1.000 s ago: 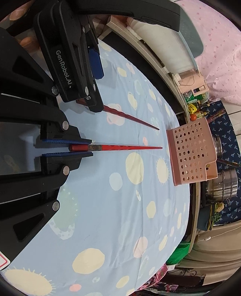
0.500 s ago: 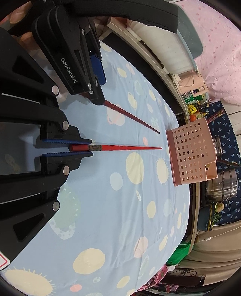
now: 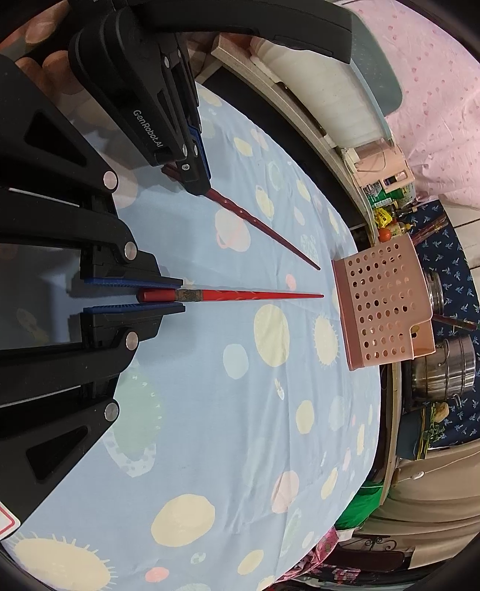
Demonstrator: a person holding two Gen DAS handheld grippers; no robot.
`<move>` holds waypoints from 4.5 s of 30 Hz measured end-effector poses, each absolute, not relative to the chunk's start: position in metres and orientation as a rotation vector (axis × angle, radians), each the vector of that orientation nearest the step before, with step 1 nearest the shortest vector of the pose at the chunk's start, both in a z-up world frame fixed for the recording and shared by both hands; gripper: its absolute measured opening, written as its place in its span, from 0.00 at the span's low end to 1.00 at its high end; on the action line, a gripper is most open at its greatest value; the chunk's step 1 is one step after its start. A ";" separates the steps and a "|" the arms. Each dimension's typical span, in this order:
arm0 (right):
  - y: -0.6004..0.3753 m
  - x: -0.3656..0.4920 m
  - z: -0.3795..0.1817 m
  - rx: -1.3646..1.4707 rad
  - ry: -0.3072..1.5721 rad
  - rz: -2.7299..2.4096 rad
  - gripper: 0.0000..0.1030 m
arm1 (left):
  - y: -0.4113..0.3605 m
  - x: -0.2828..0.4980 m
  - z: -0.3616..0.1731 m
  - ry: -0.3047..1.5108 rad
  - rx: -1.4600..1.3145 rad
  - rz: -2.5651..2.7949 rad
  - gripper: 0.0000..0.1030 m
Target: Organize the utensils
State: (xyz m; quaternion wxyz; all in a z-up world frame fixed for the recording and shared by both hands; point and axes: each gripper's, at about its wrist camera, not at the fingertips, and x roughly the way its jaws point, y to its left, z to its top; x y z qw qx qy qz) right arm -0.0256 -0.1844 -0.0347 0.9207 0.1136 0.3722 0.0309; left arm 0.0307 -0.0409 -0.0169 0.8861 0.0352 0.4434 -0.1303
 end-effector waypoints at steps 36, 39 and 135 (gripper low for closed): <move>-0.253 0.043 0.141 0.376 0.401 0.091 0.07 | -0.024 0.107 0.156 0.632 -0.061 -0.324 0.07; -0.255 0.056 0.156 0.376 0.372 0.097 0.07 | -0.025 0.122 0.173 0.603 -0.072 -0.321 0.07; -0.215 0.074 0.091 0.198 0.530 -0.036 0.81 | -0.043 0.136 0.097 0.673 0.012 -0.151 0.75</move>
